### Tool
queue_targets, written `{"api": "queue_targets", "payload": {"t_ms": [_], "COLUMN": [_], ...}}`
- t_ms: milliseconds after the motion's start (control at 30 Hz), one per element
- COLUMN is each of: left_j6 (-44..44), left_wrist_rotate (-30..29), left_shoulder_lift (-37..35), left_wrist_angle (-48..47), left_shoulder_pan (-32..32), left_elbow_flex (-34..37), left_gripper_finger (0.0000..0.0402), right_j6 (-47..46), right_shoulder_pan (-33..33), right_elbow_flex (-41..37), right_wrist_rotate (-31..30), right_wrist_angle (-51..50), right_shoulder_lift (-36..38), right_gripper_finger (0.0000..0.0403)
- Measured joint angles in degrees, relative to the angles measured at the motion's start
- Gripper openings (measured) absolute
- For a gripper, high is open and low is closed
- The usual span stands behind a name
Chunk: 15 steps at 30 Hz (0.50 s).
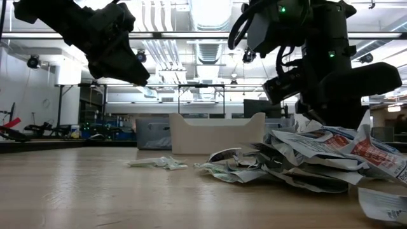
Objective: Pick & Place First Aid Supplies
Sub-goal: Put the white fingertip band aid into the left black bin
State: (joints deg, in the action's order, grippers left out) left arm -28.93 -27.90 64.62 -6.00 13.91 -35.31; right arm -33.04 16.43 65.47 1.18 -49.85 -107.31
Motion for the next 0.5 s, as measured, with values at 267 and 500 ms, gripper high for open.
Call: {"api": "queue_targets", "payload": {"t_ms": [267, 500], "left_j6": [0.0, 0.22], "left_wrist_rotate": [0.0, -0.09], "left_shoulder_lift": [0.0, 0.0], "left_wrist_angle": [-0.01, 0.0], "left_shoulder_pan": [0.0, 0.0], "left_elbow_flex": [0.0, 0.0], "left_gripper_finger": [0.0149, 0.0149], "right_j6": [0.24, 0.46], "right_shoulder_pan": [0.0, 0.0], "right_elbow_flex": [-0.09, -1.09], "right_wrist_rotate": [0.12, 0.17], "right_wrist_angle": [0.08, 0.35], "right_shoulder_lift": [0.07, 0.3], "right_gripper_finger": [0.0125, 0.0141]}}
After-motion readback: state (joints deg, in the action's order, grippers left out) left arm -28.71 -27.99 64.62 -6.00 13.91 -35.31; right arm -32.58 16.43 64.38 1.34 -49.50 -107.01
